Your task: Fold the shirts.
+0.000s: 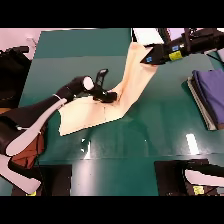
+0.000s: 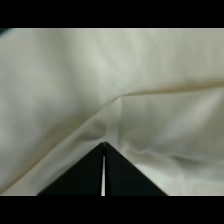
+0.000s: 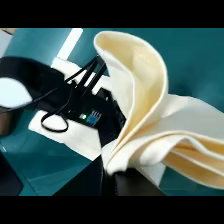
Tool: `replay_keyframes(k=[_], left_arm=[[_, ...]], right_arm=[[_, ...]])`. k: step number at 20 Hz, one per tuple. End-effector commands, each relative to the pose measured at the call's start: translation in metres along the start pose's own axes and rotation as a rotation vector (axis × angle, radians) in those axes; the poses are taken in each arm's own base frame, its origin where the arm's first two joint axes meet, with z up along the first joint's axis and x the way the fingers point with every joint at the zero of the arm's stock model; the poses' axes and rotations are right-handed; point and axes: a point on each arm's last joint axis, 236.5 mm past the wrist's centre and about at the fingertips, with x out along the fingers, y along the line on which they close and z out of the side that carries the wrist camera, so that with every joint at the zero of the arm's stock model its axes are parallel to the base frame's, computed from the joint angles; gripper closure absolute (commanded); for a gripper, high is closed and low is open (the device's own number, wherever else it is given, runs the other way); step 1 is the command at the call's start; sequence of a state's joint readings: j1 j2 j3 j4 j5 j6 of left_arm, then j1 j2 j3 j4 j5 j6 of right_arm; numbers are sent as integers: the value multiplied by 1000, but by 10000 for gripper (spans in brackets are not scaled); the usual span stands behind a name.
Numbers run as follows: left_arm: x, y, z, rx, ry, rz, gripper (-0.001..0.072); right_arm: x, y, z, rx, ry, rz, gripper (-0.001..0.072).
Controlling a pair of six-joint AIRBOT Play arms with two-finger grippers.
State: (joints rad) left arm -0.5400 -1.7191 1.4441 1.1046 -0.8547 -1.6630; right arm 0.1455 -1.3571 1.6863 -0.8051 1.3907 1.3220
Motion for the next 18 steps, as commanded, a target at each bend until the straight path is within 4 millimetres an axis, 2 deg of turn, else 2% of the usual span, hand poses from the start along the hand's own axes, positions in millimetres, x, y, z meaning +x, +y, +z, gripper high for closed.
replay_keyframes(k=[1,2,4,6,8,9,10,11,12,13,14,16,18], left_arm=[[-67,34,36,50,-68,106,686],[-104,47,54,55,-140,142,685],[-198,76,81,51,-311,232,685],[-296,105,88,36,-476,347,685],[-383,123,80,23,-631,462,685],[-414,125,73,11,-693,491,685],[-438,126,67,0,-739,508,685],[-454,125,61,-7,-771,520,685],[-462,123,56,-9,-783,525,685],[-462,123,53,-4,-773,529,685],[-455,118,52,12,-754,516,686],[-436,108,53,38,-719,479,686],[-415,91,55,83,-696,440,686]], right_arm=[[19,54,3,-53,-4,104,692],[32,72,2,-67,2,145,692],[68,111,-5,-91,21,228,691],[118,155,-17,-91,36,319,677],[174,197,-30,-92,17,391,601],[198,211,-36,-89,-1,407,510],[218,220,-43,-70,-6,417,381],[230,226,-52,-65,18,431,366],[233,230,-59,-79,51,443,378],[231,225,-60,-103,69,434,405],[227,213,-60,-137,83,399,406],[214,165,-58,-149,111,278,406],[193,93,-63,-83,145,118,405]])
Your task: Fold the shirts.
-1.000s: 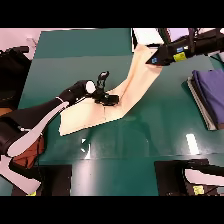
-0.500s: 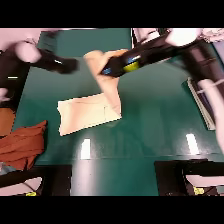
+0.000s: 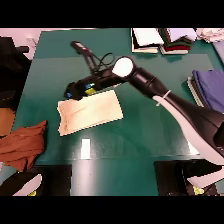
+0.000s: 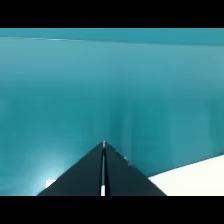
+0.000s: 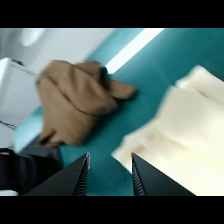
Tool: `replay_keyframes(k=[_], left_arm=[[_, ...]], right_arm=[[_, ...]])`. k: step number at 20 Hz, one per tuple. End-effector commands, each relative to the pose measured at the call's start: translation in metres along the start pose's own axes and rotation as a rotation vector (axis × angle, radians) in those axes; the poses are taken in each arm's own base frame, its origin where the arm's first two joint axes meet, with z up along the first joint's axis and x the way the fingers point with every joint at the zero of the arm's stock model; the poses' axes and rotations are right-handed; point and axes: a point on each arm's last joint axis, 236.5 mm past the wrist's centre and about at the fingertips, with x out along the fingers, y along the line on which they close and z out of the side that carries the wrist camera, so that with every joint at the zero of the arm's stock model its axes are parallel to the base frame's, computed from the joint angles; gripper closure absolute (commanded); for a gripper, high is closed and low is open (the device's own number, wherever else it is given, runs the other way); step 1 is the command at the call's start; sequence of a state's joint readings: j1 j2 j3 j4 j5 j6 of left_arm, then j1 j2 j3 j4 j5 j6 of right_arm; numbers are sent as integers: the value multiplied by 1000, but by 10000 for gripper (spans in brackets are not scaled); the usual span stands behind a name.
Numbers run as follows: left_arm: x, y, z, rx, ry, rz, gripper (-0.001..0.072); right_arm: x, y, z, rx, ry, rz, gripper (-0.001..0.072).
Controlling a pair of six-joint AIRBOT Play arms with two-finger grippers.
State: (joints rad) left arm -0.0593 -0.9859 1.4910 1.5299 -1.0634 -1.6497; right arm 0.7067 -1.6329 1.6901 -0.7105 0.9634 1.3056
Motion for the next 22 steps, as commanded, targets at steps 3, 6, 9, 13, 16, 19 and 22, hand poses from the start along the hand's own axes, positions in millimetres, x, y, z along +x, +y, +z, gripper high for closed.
replay_keyframes(k=[3,6,9,13,16,19,22], left_arm=[[9,-51,-17,61,13,-118,686],[16,-74,-27,91,38,-165,686],[25,-98,-39,124,75,-208,685],[38,-121,-55,157,122,-245,686],[43,-133,-63,164,146,-269,685],[39,-153,-65,169,138,-319,686],[29,-185,-65,199,104,-386,686]], right_arm=[[-93,-160,-75,255,151,-345,273],[-114,-225,-119,501,176,-362,84],[-84,-246,-142,667,190,-279,88],[-22,-234,-148,697,227,-161,130],[19,-219,-139,611,267,-129,334],[38,-206,-107,472,221,-130,684],[-9,-221,-46,328,104,-242,693]])
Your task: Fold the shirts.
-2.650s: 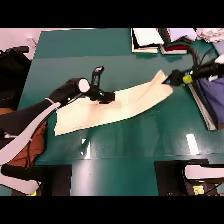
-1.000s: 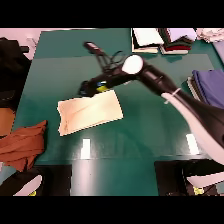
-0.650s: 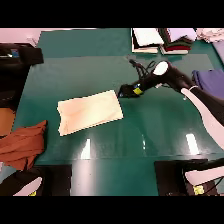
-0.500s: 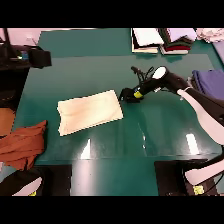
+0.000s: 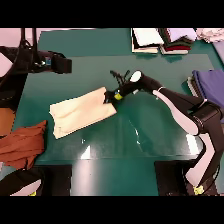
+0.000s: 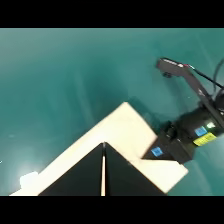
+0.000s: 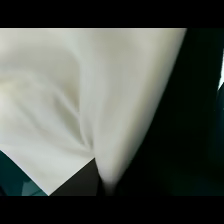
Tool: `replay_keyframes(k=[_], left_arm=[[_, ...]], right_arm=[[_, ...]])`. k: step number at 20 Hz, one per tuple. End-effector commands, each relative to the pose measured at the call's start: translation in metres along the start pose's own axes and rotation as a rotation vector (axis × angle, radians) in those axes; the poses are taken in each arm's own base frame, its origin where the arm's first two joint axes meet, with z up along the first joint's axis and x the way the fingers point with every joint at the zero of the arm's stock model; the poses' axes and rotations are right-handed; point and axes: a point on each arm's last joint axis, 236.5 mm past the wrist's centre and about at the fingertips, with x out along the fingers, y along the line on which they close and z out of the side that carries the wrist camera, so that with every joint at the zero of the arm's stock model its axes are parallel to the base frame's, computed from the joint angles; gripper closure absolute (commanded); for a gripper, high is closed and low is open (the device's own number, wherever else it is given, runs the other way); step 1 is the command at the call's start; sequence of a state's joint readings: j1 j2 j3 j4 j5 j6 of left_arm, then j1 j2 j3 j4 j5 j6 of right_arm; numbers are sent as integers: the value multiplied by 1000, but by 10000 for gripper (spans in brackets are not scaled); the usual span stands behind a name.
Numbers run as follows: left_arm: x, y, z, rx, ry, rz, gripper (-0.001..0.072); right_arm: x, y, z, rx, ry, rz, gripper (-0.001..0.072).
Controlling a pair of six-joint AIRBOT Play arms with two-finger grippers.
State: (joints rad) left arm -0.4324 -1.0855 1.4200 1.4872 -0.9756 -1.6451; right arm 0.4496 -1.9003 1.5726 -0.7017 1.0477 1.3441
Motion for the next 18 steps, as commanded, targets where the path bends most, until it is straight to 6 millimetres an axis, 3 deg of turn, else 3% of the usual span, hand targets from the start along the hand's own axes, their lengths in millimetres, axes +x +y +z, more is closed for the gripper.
replay_keyframes(k=[1,3,5,9,11,14,16,18], left_arm=[[1,-37,5,34,-33,-73,686],[1,-53,5,37,-42,-104,686],[0,-60,5,37,-47,-118,686],[0,-64,7,22,-52,-135,686],[0,-64,7,21,-52,-135,686],[0,-64,7,-19,-49,-136,686],[0,-64,7,-28,-48,-136,686],[0,-64,6,-28,-46,-136,686]], right_arm=[[-68,-3,57,-117,-166,-118,693],[-154,-38,82,-96,-275,-238,693],[-244,-85,84,-39,-365,-364,693],[-408,-180,55,168,-578,-540,693],[-473,-226,29,286,-685,-597,693],[-540,-270,-5,420,-834,-623,693],[-572,-282,-14,464,-940,-613,693],[-590,-286,-15,477,-1009,-603,693]])
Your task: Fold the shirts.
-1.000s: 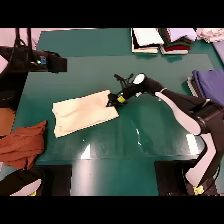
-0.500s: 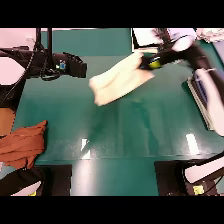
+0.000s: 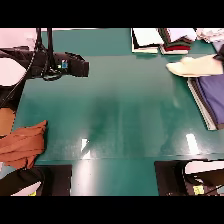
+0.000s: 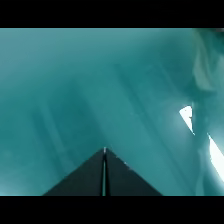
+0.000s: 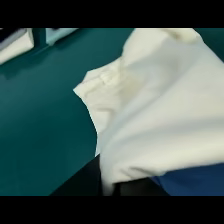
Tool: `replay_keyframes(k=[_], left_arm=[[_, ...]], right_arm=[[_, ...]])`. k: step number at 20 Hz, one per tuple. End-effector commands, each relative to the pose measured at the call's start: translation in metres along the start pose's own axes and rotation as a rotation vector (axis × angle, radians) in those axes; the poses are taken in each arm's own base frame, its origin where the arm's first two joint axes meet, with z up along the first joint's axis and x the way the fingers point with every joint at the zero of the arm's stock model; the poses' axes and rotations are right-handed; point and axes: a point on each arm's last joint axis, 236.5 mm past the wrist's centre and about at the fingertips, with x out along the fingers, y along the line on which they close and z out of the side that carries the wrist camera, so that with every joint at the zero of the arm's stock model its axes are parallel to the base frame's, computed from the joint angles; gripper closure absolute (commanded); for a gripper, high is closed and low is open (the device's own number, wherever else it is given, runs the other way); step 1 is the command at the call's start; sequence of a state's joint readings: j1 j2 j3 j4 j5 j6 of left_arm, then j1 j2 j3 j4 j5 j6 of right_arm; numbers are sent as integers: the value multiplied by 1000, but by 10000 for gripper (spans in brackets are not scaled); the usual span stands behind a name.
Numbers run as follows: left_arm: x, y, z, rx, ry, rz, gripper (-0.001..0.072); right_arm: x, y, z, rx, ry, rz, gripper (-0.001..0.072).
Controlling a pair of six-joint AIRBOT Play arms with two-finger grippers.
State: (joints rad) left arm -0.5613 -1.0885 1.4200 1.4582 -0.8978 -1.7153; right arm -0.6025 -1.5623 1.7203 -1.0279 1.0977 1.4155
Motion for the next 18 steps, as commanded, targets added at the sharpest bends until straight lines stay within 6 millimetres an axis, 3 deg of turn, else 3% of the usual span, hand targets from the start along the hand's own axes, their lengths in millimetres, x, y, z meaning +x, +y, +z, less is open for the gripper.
replay_keyframes(k=[1,4,9,12,15,18], left_arm=[[0,0,0,-14,1,-1,686],[0,0,-2,-13,9,0,686],[0,2,-15,-13,64,8,686],[0,2,-17,-13,70,9,686],[0,2,-17,-13,70,9,686],[-1,2,-17,-12,70,9,685]], right_arm=[[-22,-33,34,93,-133,-5,693],[-31,-18,53,88,-193,35,693],[-80,21,110,-30,-337,63,693],[-102,24,116,-52,-354,60,693],[-113,4,102,-72,-335,11,693],[-125,-44,72,-81,-271,-164,693]])
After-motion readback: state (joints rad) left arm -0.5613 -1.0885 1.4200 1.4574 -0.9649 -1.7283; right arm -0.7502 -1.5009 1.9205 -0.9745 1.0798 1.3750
